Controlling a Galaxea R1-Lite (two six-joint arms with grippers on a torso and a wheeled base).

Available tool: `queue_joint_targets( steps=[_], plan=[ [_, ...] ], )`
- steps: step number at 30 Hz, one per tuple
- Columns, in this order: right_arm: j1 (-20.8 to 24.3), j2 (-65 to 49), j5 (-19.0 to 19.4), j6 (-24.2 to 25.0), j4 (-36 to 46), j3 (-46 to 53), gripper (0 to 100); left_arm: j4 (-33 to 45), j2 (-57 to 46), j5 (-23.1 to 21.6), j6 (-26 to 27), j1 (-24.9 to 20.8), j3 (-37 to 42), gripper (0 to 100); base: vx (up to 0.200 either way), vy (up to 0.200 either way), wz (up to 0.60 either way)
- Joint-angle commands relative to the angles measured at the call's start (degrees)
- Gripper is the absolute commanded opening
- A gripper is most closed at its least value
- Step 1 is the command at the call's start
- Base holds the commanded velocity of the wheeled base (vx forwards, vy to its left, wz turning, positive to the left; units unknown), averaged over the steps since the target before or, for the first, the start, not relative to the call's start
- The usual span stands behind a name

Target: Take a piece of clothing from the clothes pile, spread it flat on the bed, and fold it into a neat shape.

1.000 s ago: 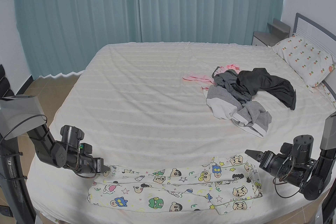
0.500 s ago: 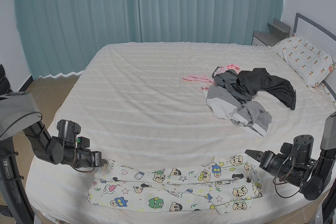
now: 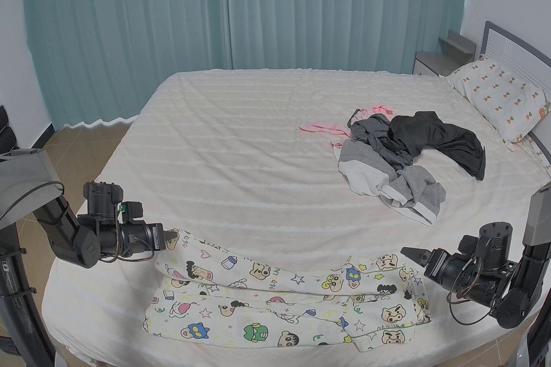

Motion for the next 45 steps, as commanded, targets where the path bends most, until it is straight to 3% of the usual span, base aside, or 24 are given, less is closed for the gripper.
queue_joint_targets(
  steps=[1, 21, 29, 34, 45],
  plan=[
    [0.0, 0.7, 0.0, 0.0, -0.1, 0.9, 100, -3.0, 2.0, -0.1, -0.1, 0.0, 0.1, 0, 0.0, 0.0, 0.0],
    [0.1, 0.7, 0.0, 0.0, -0.1, 0.9, 100, -16.4, 3.9, -0.1, -1.8, 0.3, 0.2, 0, 0.0, 0.0, 0.0],
    [0.1, 0.7, 0.0, 0.0, -0.1, 0.9, 100, -17.1, 4.2, -0.1, -1.6, 0.3, 0.7, 0, 0.0, 0.0, 0.0],
    [0.1, 0.7, 0.0, 0.0, -0.1, 0.9, 100, -17.6, 3.9, -0.3, -1.3, 0.3, 2.7, 0, 0.0, 0.0, 0.0],
    [0.2, 0.7, 0.0, 0.0, -0.1, 0.9, 100, -31.2, 5.2, -2.1, -1.2, 2.7, 14.1, 0, 0.0, 0.0, 0.0]
  ],
)
